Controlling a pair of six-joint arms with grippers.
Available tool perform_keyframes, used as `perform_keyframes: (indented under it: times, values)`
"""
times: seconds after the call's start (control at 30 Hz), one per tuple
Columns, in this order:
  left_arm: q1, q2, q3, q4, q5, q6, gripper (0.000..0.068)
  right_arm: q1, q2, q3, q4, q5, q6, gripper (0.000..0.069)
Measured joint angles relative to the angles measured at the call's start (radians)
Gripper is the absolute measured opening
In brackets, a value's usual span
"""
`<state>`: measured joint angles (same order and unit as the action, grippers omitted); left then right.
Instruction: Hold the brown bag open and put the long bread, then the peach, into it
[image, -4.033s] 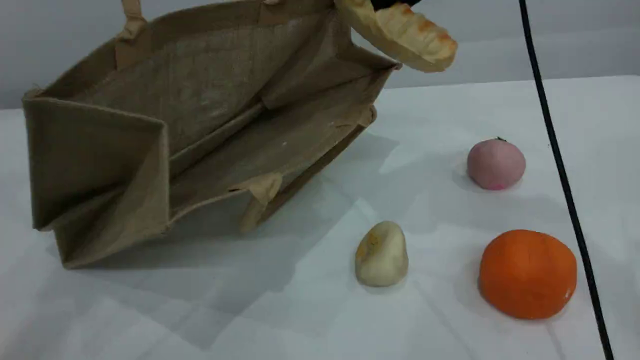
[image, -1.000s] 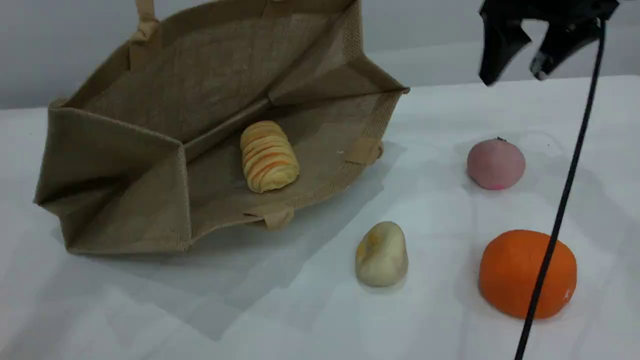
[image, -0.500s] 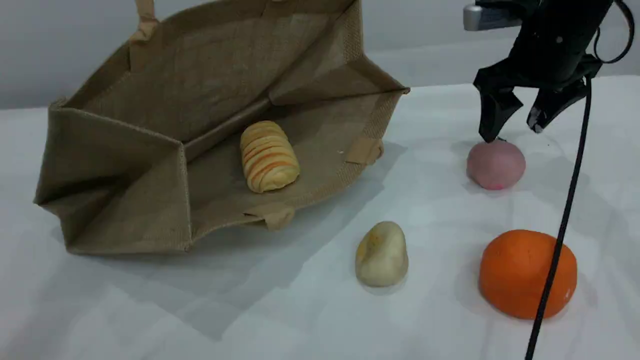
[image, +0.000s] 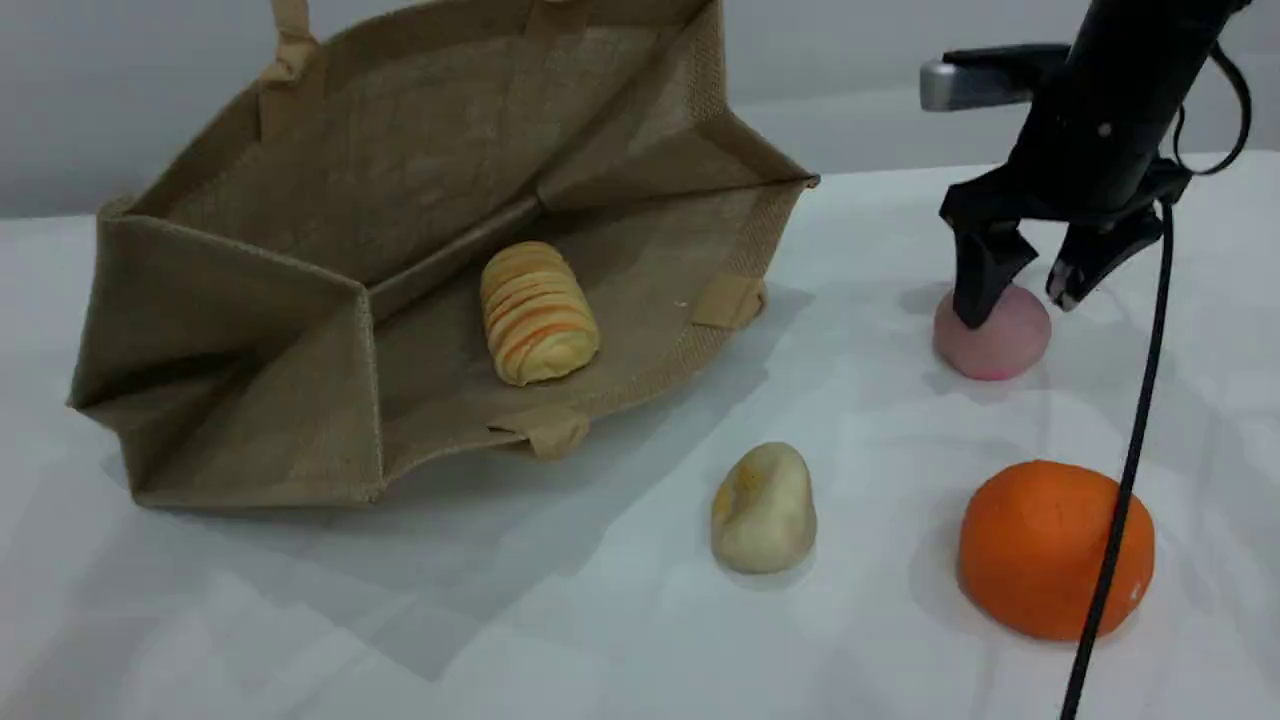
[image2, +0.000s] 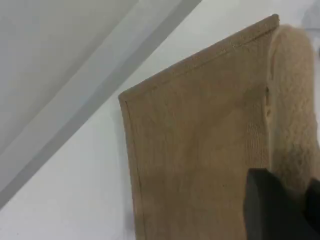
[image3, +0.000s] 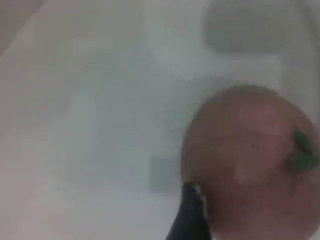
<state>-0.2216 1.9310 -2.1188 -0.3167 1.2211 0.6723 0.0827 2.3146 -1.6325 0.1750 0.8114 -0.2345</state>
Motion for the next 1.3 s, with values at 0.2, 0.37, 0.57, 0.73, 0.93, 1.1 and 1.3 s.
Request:
perform_keyframes:
  times: [0.2, 0.37, 0.57, 0.73, 0.93, 1.1, 1.3]
  values:
    - [0.0, 0.0, 0.0, 0.0, 0.0, 0.0, 0.0092, 0.008, 0.006, 0.0, 0.025, 0.002, -0.01, 0.0425]
    - [0.0, 0.0, 0.0, 0.0, 0.0, 0.0, 0.0092, 0.008, 0.006, 0.0, -0.004, 0.03, -0.01, 0.0228]
    - [0.0, 0.0, 0.0, -0.001, 0.0, 0.0, 0.0092, 0.008, -0.008, 0.0, -0.067, 0.081, -0.006, 0.0027]
    - [0.0, 0.0, 0.0, -0.001, 0.0, 0.0, 0.0092, 0.008, -0.072, 0.002, -0.104, 0.107, 0.007, 0.0022]
    - [0.0, 0.0, 0.0, -0.001, 0.0, 0.0, 0.0092, 0.008, -0.203, 0.06, -0.072, 0.06, 0.008, 0.0022]
    - [0.0, 0.0, 0.0, -0.001, 0.0, 0.0, 0.0092, 0.019, -0.337, 0.168, 0.015, -0.052, -0.034, 0.0022]
    - [0.0, 0.0, 0.0, -0.001, 0.0, 0.0, 0.0092, 0.094, -0.495, 0.371, 0.156, -0.26, -0.165, 0.0022]
